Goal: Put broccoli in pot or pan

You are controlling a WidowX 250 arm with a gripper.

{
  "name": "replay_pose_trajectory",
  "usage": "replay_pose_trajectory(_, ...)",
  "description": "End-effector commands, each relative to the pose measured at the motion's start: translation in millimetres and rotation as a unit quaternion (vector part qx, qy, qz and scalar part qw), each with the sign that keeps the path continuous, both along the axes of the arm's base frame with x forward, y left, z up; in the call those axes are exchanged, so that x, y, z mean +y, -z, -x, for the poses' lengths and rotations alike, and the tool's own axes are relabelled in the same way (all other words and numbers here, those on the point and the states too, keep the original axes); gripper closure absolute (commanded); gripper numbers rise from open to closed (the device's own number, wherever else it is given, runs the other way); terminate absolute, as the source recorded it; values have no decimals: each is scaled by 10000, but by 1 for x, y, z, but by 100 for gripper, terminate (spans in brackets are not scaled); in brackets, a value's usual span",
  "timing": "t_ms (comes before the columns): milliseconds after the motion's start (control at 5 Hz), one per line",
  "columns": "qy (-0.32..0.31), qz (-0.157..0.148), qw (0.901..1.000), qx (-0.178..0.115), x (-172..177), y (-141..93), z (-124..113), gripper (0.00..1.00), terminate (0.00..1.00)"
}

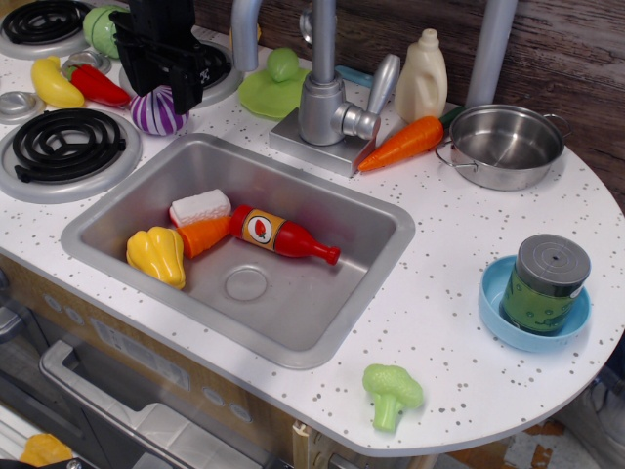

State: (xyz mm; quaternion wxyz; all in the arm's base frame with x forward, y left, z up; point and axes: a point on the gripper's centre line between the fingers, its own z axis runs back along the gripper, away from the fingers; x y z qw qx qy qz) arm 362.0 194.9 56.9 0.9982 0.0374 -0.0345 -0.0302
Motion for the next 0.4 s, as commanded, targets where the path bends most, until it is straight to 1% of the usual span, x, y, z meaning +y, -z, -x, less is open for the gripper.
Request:
replay_pose_trajectory(0, 0, 0, 10000, 0, 0, 0, 0, 0, 0)
replay_pose_trajectory(200, -500, -369, 9980, -93, 15, -25, 38, 0, 0)
